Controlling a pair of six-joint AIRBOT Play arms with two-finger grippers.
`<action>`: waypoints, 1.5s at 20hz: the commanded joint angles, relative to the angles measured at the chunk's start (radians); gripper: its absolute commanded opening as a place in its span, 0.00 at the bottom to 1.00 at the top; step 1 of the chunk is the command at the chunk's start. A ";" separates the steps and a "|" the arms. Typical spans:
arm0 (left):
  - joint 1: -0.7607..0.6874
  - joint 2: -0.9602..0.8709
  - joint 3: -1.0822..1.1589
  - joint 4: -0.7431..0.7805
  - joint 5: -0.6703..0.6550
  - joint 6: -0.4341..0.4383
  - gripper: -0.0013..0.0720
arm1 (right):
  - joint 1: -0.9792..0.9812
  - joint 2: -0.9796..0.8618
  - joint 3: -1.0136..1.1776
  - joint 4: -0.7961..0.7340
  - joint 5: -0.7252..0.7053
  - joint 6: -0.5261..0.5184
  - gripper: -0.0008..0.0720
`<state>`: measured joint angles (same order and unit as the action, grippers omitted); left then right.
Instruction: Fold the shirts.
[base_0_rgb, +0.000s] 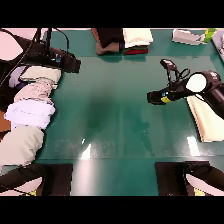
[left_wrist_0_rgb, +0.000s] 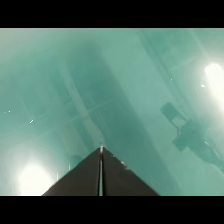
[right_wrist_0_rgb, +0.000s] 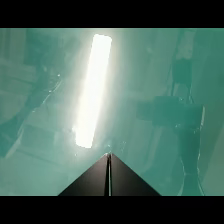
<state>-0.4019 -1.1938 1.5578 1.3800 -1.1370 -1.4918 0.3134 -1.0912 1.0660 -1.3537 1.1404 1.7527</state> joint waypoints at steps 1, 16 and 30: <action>0.000 0.001 0.000 0.000 0.000 0.000 0.05 | 0.001 -0.001 0.000 0.001 0.003 0.001 0.04; 0.024 -0.014 0.000 0.231 0.173 -0.045 0.68 | 0.001 -0.001 0.000 0.000 -0.012 0.001 0.04; 0.507 -0.555 -0.001 0.313 0.365 -0.119 0.78 | 0.001 -0.001 0.000 0.000 -0.012 0.001 0.04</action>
<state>0.0486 -1.6489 1.5570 1.6890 -0.8421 -1.5970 0.3141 -1.0912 1.0660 -1.3533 1.1282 1.7535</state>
